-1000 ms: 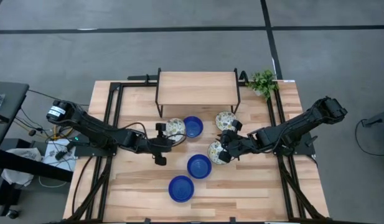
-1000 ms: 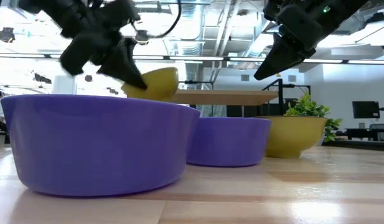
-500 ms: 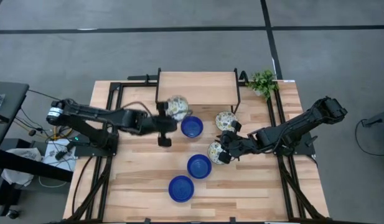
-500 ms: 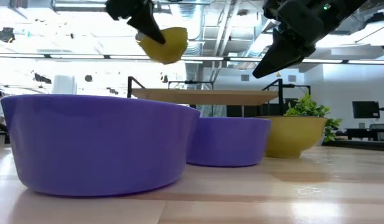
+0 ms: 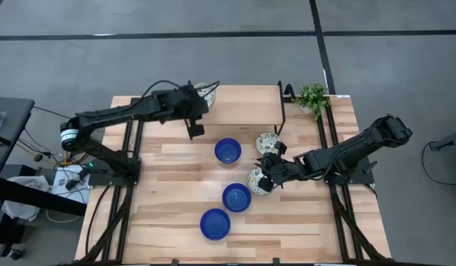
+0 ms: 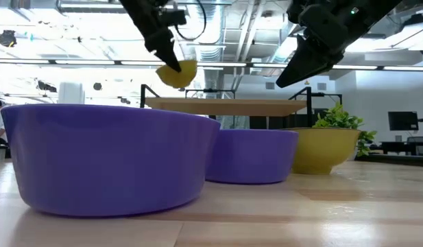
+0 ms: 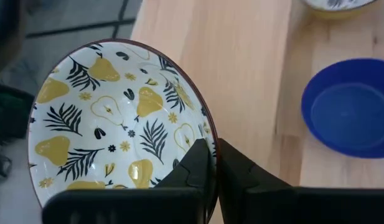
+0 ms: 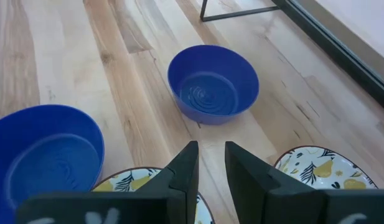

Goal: Pick & Place Mini bowls
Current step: Put the top left white patterned bowl on the shelf

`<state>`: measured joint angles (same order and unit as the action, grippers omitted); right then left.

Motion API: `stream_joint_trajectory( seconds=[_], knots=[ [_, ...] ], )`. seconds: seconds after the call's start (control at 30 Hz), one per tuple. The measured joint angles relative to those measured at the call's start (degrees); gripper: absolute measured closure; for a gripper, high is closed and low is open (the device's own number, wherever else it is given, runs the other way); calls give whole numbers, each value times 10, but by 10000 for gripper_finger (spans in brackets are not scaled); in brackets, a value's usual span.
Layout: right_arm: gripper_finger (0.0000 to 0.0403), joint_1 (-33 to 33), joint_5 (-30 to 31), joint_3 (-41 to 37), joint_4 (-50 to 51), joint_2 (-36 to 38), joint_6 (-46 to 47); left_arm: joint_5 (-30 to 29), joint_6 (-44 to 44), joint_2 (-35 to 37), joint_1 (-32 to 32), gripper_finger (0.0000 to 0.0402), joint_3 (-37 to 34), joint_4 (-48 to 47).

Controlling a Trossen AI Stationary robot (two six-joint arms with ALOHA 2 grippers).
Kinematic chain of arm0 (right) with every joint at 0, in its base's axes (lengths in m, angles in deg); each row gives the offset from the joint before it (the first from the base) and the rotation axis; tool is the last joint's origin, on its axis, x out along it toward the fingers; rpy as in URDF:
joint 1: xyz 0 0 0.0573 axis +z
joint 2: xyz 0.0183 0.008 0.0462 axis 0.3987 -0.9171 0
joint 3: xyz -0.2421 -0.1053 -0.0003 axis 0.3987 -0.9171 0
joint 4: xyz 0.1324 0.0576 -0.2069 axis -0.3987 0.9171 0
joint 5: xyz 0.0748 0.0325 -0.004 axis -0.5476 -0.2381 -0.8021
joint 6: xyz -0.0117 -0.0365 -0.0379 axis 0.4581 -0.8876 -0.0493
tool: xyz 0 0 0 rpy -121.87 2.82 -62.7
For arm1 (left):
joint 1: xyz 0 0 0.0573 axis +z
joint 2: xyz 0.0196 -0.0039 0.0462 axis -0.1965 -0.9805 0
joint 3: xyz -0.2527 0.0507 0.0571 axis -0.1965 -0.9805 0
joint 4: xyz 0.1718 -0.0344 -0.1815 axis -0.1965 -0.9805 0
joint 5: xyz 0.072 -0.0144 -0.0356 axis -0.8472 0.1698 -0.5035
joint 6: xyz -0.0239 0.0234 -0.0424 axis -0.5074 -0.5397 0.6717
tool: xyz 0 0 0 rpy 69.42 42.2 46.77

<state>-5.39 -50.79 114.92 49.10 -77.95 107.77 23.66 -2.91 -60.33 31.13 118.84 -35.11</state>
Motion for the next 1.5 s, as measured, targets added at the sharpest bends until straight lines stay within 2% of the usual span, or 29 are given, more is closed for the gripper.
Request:
stream_joint_trajectory(
  seconds=[0.23,0.33,0.43,0.53,1.5],
  knots=[
    [334,-3,0,0,1,0,-3,28,-41,-45,20,389,0,0],
    [334,-3,0,0,1,0,-4,24,-49,-57,19,388,0,7],
    [334,-3,0,0,1,0,-4,-8,-51,-64,19,385,1,9],
    [334,-3,0,0,1,0,-4,-30,-60,-63,19,381,0,1],
    [334,-3,0,0,2,0,-4,-26,-59,-51,4,375,-1,0]
  ],
)
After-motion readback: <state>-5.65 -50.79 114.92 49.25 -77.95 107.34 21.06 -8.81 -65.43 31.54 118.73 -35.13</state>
